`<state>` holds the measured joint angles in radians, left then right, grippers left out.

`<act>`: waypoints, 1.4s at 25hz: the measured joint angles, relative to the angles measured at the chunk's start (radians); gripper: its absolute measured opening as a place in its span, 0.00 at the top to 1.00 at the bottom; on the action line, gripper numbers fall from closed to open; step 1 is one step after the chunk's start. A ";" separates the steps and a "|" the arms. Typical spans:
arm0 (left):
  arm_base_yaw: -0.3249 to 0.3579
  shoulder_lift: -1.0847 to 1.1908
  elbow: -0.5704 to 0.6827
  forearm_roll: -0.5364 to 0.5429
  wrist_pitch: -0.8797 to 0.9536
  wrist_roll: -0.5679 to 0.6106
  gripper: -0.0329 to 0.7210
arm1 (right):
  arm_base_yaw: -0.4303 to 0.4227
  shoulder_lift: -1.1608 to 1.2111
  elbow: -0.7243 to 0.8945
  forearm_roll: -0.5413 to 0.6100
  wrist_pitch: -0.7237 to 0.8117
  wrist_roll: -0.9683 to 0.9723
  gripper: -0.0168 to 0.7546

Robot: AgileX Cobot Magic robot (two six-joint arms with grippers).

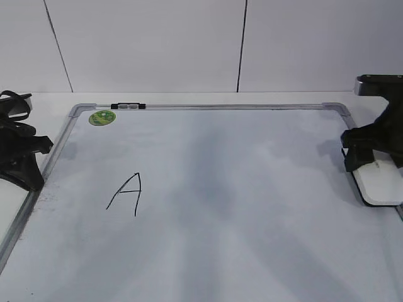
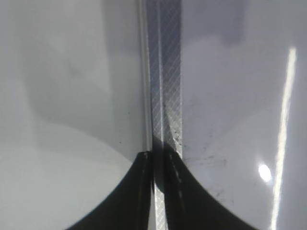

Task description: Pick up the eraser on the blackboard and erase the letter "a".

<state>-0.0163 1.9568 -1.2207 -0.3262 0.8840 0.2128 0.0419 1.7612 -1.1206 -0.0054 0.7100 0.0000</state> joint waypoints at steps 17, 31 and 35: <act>0.000 0.000 0.000 0.000 0.000 0.000 0.89 | 0.000 0.054 -0.060 -0.019 -0.005 0.000 0.25; 0.000 0.000 0.000 0.000 0.000 0.000 0.89 | 0.000 0.088 -0.060 -0.024 -0.043 0.000 0.25; 0.000 0.000 0.000 0.000 0.000 0.000 0.89 | 0.000 0.090 -0.060 -0.024 -0.060 0.000 0.24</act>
<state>-0.0163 1.9568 -1.2207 -0.3262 0.8840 0.2128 0.0419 1.8510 -1.1802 -0.0290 0.6502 0.0000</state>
